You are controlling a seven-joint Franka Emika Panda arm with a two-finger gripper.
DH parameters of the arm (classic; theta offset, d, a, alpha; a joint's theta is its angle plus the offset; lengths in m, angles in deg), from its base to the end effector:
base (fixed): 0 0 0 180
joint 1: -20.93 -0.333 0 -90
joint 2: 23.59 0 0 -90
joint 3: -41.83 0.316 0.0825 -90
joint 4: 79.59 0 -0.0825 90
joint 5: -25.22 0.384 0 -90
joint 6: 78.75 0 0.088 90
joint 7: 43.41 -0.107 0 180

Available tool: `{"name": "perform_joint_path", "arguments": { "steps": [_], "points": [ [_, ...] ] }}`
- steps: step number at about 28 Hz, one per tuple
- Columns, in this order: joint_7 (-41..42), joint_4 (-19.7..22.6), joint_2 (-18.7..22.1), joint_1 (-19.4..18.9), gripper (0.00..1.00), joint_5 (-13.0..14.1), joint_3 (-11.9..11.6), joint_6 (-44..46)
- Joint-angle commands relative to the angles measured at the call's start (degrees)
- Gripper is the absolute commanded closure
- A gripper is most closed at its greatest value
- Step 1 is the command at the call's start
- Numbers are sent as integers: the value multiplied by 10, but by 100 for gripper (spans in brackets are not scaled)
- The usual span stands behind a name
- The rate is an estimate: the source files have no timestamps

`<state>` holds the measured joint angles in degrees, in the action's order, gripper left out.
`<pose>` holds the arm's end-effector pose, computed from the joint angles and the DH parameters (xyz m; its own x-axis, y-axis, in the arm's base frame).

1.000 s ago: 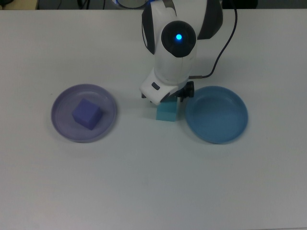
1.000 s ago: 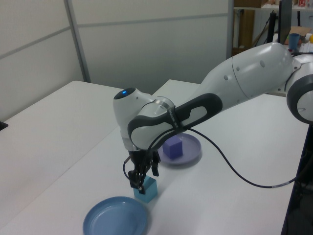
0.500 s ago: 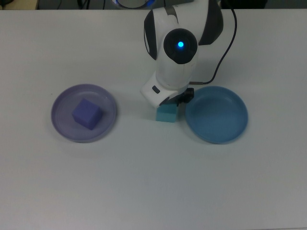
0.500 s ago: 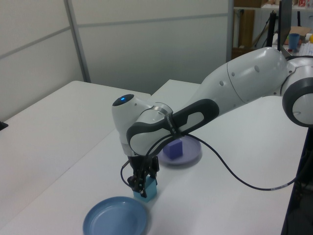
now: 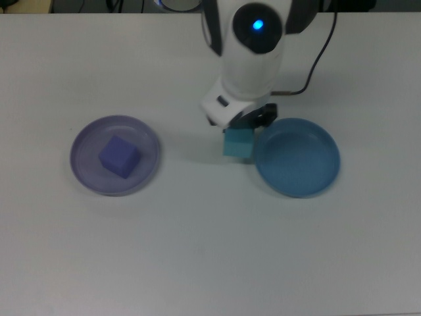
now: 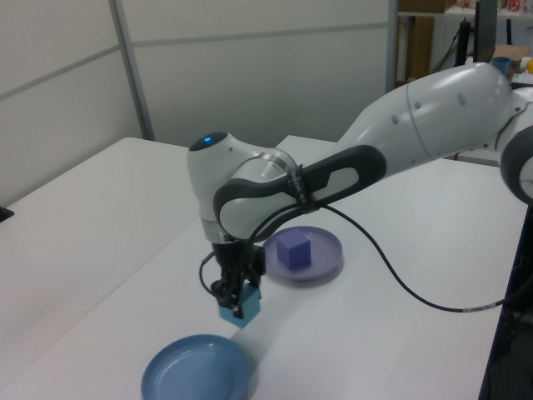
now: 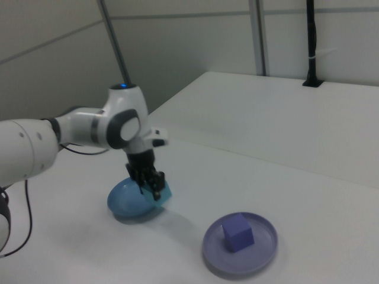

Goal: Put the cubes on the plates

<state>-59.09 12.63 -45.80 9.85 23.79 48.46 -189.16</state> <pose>0.6315 0.1909 0.3992 0.9968 0.0379 -0.0706 0.0378 -0.9993 -0.0019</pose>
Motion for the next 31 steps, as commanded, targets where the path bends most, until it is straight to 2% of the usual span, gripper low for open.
{"name": "perform_joint_path", "arguments": {
  "steps": [1,2,5,6,7,10,11,12,13,14,20,27,31],
  "points": [
    [-46,-21,5,-37,96,-3,8,9],
    [-48,-23,-5,-51,90,-10,8,-1],
    [-50,-27,-17,-79,83,-30,8,-39],
    [-51,-27,-18,-84,79,-38,8,-50],
    [-57,-24,-27,-86,70,-51,8,-63],
    [-63,-24,-42,-86,67,-55,7,-66],
    [-63,-24,-42,-86,61,-55,7,-66],
    [-63,-22,-42,-85,24,-55,7,-66],
    [-67,-22,-42,-86,3,-54,7,-65],
    [-73,-22,-42,-87,0,-55,6,-63],
    [-88,-22,-25,-87,0,-53,6,-45],
    [-88,-22,45,-80,0,-52,1,41],
    [-81,-19,96,-51,0,-54,1,115]
  ]
}}
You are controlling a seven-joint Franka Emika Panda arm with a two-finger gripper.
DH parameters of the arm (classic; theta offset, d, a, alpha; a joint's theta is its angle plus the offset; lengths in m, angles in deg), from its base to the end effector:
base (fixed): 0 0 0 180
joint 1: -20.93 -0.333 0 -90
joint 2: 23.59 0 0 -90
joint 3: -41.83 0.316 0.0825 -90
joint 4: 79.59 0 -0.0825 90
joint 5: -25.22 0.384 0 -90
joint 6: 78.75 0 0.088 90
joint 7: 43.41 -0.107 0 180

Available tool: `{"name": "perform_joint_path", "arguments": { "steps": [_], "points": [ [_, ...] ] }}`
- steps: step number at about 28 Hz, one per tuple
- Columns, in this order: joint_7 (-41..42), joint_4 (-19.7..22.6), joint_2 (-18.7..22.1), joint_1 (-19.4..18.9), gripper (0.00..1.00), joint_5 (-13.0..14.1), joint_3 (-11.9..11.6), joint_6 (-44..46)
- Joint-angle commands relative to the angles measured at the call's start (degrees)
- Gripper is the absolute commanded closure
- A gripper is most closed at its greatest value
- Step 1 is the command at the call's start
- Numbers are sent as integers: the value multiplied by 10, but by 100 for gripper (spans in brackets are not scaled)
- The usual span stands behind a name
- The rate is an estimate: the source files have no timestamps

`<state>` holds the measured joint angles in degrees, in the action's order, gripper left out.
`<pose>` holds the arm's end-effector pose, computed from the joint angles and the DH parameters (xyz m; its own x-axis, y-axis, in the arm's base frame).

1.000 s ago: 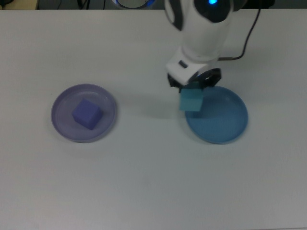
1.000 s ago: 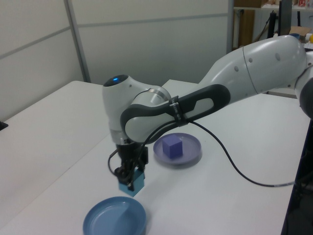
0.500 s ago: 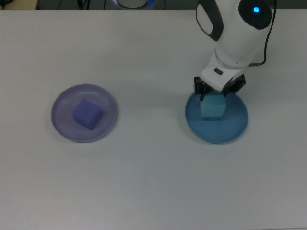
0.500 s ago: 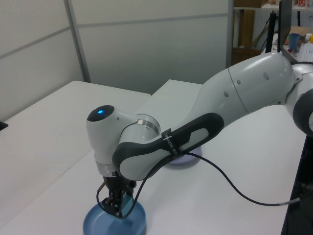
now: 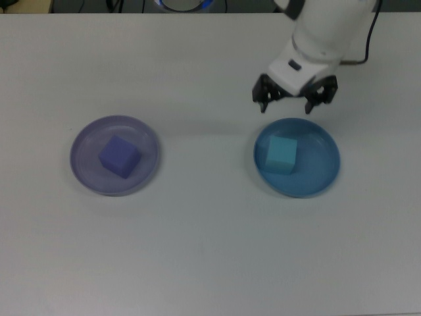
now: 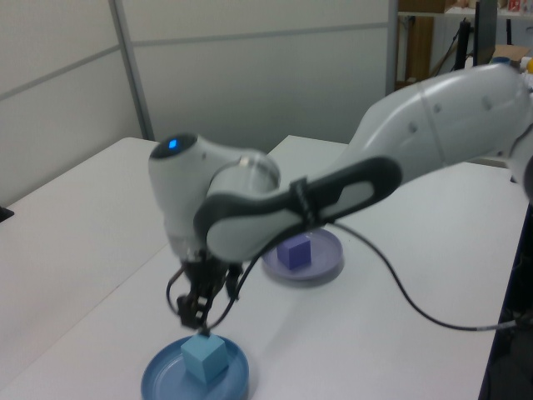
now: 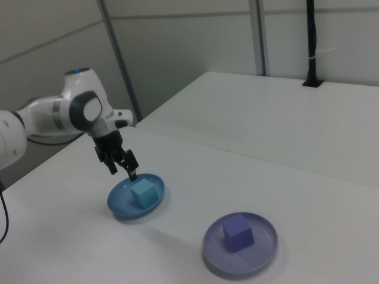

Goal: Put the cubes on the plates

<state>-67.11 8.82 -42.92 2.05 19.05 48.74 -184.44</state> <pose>0.5995 0.2698 0.4569 0.9981 0.0610 -0.0057 0.0613 -0.9956 0.0711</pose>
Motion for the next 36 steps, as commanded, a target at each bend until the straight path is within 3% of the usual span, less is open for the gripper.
{"name": "perform_joint_path", "arguments": {
  "steps": [1,6,7,13,19,28,36],
  "points": [
    [1,23,79,36,0,-7,-2,79],
    [14,45,140,88,0,-7,-2,123],
    [36,52,157,112,0,-5,-2,133],
    [105,98,206,173,0,12,-1,133],
    [125,191,273,174,0,12,-1,49],
    [142,171,269,193,0,17,-7,42],
    [166,157,271,196,0,68,-34,46]
  ]
}}
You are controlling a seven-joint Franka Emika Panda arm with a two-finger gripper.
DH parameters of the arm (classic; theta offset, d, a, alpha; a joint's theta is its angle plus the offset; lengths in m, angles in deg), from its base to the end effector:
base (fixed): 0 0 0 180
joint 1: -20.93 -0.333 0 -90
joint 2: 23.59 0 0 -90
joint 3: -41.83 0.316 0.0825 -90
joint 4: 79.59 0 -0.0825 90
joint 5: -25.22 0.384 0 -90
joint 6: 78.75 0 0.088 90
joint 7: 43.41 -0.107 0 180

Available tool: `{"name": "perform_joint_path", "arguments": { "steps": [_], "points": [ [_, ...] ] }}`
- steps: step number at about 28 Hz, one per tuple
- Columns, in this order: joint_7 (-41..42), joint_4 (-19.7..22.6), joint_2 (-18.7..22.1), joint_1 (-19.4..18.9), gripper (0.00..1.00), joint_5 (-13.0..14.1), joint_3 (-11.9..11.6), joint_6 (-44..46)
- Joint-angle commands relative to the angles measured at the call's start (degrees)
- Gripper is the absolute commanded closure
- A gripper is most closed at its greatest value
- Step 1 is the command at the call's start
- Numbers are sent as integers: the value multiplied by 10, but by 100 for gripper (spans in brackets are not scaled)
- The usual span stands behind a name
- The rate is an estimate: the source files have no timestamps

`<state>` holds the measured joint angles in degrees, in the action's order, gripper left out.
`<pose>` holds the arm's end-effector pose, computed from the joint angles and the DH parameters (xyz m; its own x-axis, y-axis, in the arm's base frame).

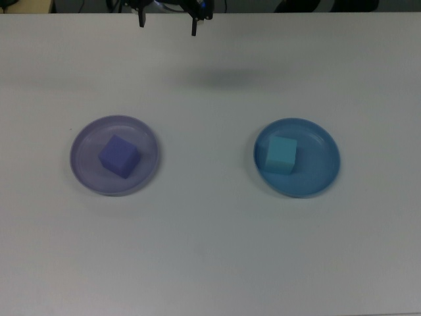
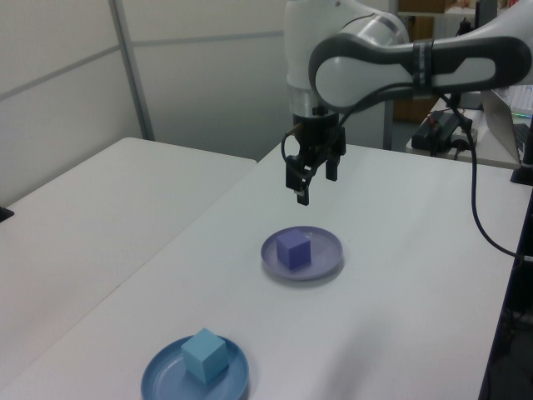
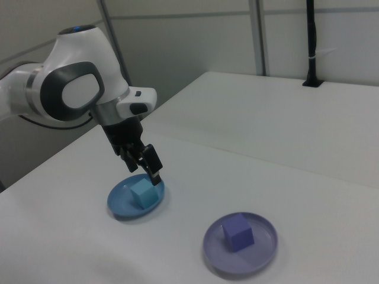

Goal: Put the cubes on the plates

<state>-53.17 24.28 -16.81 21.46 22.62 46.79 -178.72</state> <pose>0.5278 0.0391 0.5884 0.9947 -0.0850 0.0582 -0.0878 -0.9951 0.0460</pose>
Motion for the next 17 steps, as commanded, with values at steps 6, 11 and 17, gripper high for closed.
{"name": "perform_joint_path", "arguments": {
  "steps": [6,11,17],
  "points": [
    [29,-6,8,2,0,61,-24,-14],
    [36,-9,7,2,0,66,-24,-11],
    [37,-11,5,2,0,66,-24,-11]
  ]
}}
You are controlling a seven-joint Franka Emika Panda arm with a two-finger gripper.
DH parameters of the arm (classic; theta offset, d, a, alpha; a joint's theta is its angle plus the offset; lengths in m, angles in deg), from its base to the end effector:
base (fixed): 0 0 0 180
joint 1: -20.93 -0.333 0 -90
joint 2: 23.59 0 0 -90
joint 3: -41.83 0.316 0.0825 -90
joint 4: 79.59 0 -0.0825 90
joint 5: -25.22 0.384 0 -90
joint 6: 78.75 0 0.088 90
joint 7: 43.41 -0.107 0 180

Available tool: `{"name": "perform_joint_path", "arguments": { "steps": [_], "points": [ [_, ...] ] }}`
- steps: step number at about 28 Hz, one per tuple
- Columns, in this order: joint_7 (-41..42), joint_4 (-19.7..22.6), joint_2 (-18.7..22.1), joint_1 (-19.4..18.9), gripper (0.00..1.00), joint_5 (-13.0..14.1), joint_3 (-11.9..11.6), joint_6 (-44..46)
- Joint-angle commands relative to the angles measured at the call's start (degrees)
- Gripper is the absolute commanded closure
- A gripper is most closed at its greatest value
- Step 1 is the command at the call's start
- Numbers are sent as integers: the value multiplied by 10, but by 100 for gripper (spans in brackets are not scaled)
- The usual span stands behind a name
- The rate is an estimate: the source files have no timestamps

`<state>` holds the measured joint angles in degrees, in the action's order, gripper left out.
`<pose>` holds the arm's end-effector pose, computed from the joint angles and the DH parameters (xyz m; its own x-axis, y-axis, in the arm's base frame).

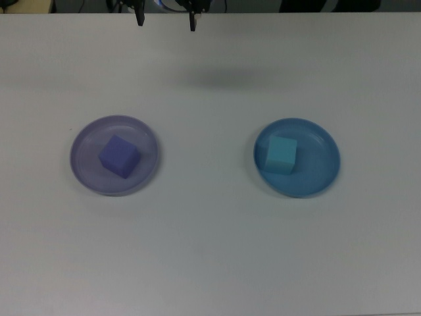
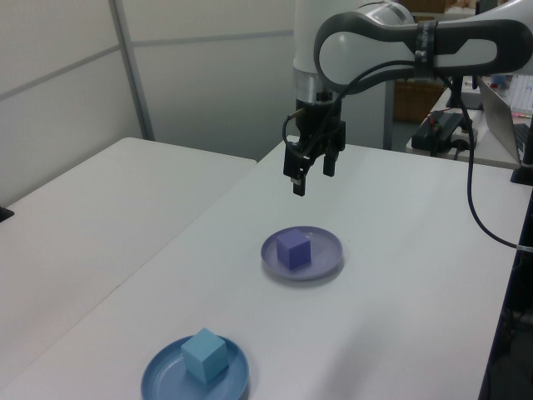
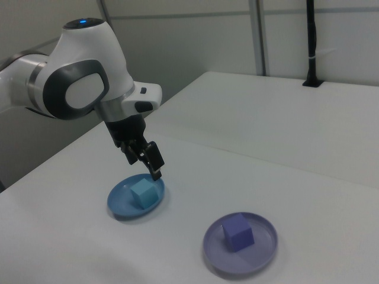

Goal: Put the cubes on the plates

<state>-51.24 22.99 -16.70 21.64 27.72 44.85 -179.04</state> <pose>0.5300 0.0268 0.6010 0.9918 -0.1038 0.0741 -0.1005 -0.9938 -0.0476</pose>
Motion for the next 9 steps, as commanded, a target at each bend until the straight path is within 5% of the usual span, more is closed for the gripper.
{"name": "perform_joint_path", "arguments": {
  "steps": [1,9],
  "points": [
    [18,0,3,0,0,15,-6,-8],
    [18,-42,-25,3,0,15,-6,24]
  ]
}}
